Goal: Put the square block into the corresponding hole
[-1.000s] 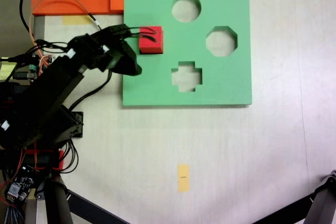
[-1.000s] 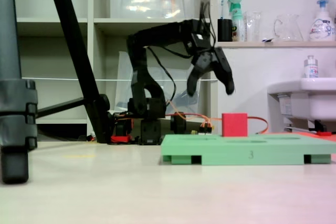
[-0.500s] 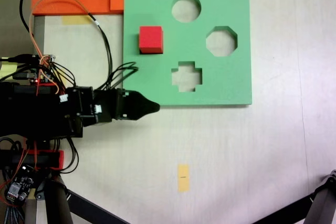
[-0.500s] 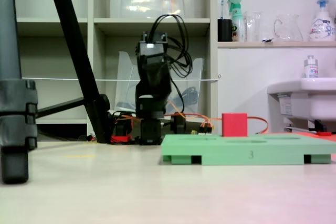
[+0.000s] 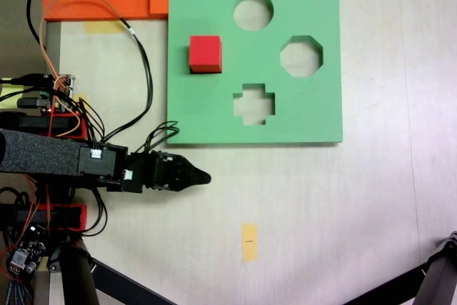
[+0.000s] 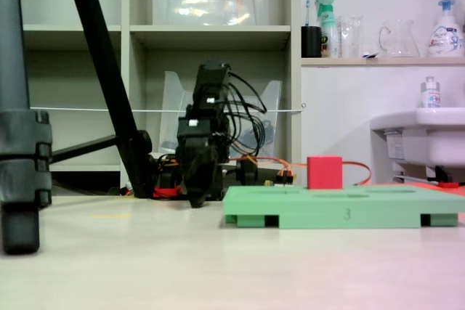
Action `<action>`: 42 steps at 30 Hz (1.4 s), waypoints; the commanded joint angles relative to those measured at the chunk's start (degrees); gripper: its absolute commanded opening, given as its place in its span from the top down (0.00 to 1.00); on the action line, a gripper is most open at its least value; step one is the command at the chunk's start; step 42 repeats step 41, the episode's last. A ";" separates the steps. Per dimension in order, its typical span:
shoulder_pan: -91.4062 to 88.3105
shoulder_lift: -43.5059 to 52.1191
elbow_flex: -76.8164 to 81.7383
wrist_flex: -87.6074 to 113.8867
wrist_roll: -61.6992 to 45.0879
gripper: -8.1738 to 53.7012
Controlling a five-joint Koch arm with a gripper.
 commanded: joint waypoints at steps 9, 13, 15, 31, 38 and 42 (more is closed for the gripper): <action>-5.71 4.22 17.05 -20.65 1.32 0.26; -5.63 4.22 16.88 -19.42 1.58 0.31; -5.54 4.13 16.88 -19.51 1.58 0.32; -5.54 4.22 16.79 -19.60 1.58 0.32; -5.54 4.22 16.79 -19.60 1.58 0.32; -5.54 4.13 16.79 -19.51 1.58 0.32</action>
